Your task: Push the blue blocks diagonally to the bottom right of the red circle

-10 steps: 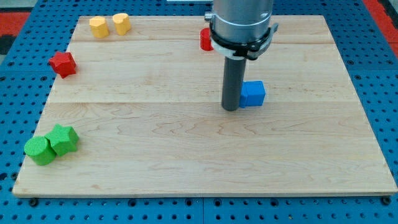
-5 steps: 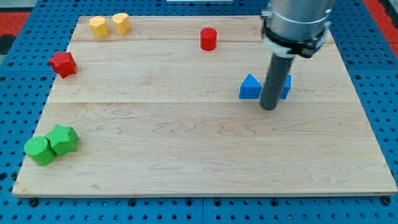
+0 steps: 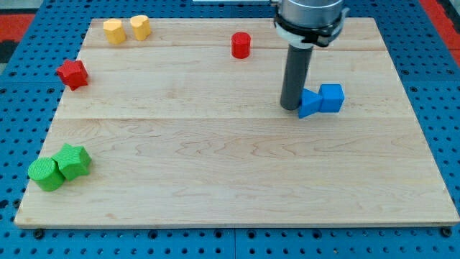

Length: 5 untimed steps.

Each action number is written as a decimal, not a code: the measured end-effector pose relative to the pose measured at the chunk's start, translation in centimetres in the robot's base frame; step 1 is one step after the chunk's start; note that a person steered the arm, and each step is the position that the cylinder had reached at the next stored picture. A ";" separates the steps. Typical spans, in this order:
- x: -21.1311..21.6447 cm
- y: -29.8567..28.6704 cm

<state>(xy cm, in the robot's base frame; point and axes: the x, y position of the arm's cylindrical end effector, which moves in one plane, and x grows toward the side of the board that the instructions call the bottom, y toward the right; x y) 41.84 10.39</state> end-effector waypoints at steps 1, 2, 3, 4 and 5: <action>-0.1 2.5; -1.0 4.3; -2.0 5.3; -3.0 5.4; -3.8 5.4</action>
<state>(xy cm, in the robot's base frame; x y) 38.01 15.79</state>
